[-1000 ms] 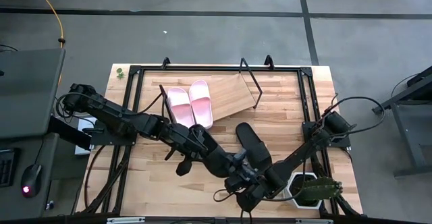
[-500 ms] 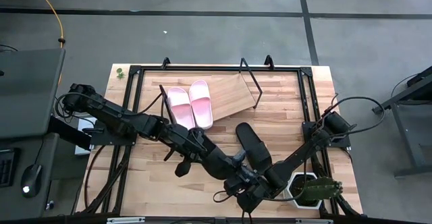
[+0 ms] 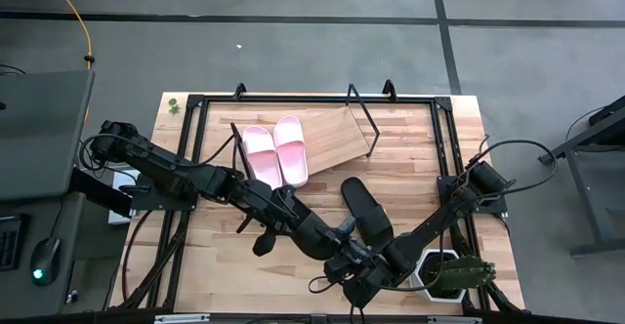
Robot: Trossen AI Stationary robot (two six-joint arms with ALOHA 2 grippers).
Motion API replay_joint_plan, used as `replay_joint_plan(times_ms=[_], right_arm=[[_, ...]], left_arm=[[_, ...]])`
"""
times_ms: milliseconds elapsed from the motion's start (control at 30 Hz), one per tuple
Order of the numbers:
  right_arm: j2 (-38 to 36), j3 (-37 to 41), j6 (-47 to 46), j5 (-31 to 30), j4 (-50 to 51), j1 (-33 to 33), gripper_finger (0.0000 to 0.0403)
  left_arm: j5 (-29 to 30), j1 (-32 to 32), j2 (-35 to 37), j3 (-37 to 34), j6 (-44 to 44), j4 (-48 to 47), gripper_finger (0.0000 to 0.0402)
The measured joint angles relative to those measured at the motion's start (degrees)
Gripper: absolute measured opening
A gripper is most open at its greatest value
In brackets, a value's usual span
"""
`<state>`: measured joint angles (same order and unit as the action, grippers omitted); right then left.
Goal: Pick and place slides into the shelf
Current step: Put the left black slide on the shelf
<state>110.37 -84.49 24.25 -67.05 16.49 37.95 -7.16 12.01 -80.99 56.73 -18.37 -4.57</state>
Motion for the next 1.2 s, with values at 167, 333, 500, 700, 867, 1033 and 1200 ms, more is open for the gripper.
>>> replay_joint_plan(times_ms=[167,333,500,700,867,1033,1200], right_arm=[[0.0,0.0,0.1,0.2,0.0,-0.1,0.0002],[0.0,0.0,0.1,0.2,-0.1,-0.1,0.0002],[0.0,0.0,0.2,0.2,0.0,-0.1,0.0001],[0.0,0.0,0.2,0.0,0.0,-0.1,0.0001],[0.0,0.0,0.1,-0.1,0.0,-0.1,0.0001],[0.0,0.0,0.1,-0.3,0.1,-0.1,0.0000],[0.0,0.0,0.0,-0.2,0.0,-0.1,0.0000]], left_arm=[[0.3,0.0,0.0,0.1,0.1,-2.3,0.0015],[0.9,0.0,0.0,0.1,0.9,-2.5,0.0015],[1.0,0.0,0.0,0.1,1.9,-3.0,0.0015],[2.6,0.0,0.0,0.1,2.3,-3.2,0.0015],[4.1,0.0,0.0,0.1,2.4,-3.4,0.0015],[4.9,0.0,0.0,0.0,3.6,-3.4,0.0019],[5.3,0.0,-0.1,0.0,5.1,-3.0,0.0045]])
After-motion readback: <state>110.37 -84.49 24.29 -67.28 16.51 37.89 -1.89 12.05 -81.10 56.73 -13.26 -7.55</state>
